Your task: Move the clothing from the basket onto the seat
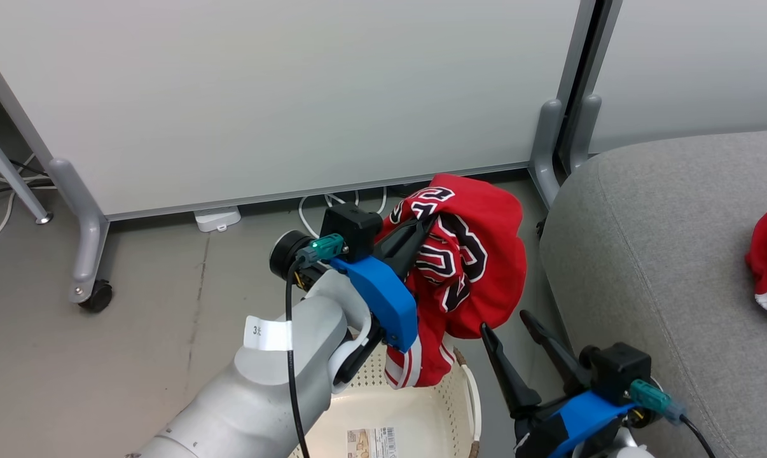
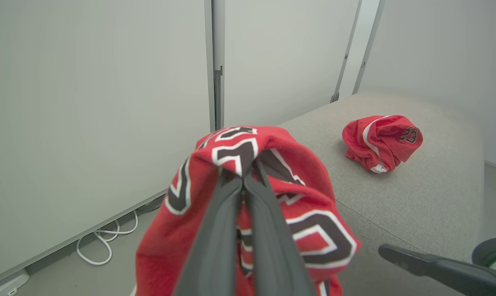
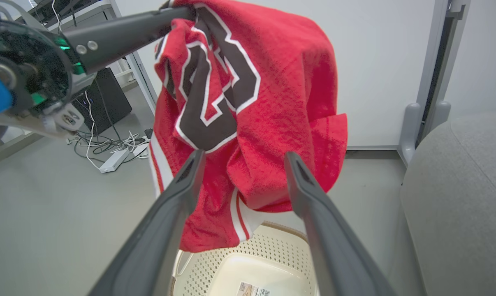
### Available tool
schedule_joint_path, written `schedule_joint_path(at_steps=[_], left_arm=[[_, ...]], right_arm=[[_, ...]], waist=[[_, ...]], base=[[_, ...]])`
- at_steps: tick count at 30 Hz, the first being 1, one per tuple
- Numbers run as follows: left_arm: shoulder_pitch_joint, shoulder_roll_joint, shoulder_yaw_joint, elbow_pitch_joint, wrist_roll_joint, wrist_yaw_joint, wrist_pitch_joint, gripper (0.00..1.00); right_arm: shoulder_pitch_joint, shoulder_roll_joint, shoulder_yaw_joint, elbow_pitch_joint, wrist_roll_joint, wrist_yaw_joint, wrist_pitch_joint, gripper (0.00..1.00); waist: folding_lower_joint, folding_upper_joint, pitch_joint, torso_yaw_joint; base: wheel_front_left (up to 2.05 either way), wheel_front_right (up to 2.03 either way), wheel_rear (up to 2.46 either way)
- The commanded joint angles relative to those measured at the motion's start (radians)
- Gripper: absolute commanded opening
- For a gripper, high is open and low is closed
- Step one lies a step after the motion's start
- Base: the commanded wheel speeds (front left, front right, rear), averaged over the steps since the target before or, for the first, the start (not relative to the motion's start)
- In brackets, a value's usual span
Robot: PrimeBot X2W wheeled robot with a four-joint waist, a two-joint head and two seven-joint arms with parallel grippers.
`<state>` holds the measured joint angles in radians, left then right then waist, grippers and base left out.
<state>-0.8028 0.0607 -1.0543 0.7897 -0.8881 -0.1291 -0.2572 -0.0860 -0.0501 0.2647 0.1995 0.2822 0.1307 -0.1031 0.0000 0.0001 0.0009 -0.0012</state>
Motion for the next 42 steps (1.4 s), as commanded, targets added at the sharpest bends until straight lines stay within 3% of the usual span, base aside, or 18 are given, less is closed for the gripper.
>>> schedule_joint_path(at_steps=[1,21,39,40,42], left_arm=[[-0.014,0.0,-0.004,0.001,-0.001,-0.002,-0.006,0.0],[-0.016,-0.007,-0.039,-0.015,-0.021,-0.002,-0.009,0.0],[-0.012,-0.009,-0.084,-0.028,-0.046,-0.002,-0.009,0.0],[-0.014,-0.009,-0.085,-0.028,-0.047,-0.002,-0.009,0.0],[-0.018,-0.009,-0.086,-0.027,-0.049,-0.002,-0.009,0.0]], right_arm=[[-0.013,0.0,-0.007,0.004,-0.012,0.0,0.003,1.0],[-0.261,0.0,-0.017,0.284,-0.063,0.0,0.031,1.0],[-0.447,0.0,0.084,0.571,-0.001,0.0,-0.027,1.0],[-0.452,0.0,0.093,0.58,0.012,0.0,-0.027,0.78],[-0.464,0.0,0.108,0.598,0.033,0.0,-0.037,0.0]], waist=[[0.0,-0.0001,0.001,-0.001],[0.0,-0.0001,0.018,0.009],[0.0,-0.0001,0.011,0.023],[0.0,-0.0001,0.012,0.023],[0.0,-0.0001,0.013,0.022]], base=[[0.0,0.0,0.0],[0.0,0.0,0.0],[0.0,0.0,0.0],[0.0,0.0,0.0],[0.0,0.0,0.0]])
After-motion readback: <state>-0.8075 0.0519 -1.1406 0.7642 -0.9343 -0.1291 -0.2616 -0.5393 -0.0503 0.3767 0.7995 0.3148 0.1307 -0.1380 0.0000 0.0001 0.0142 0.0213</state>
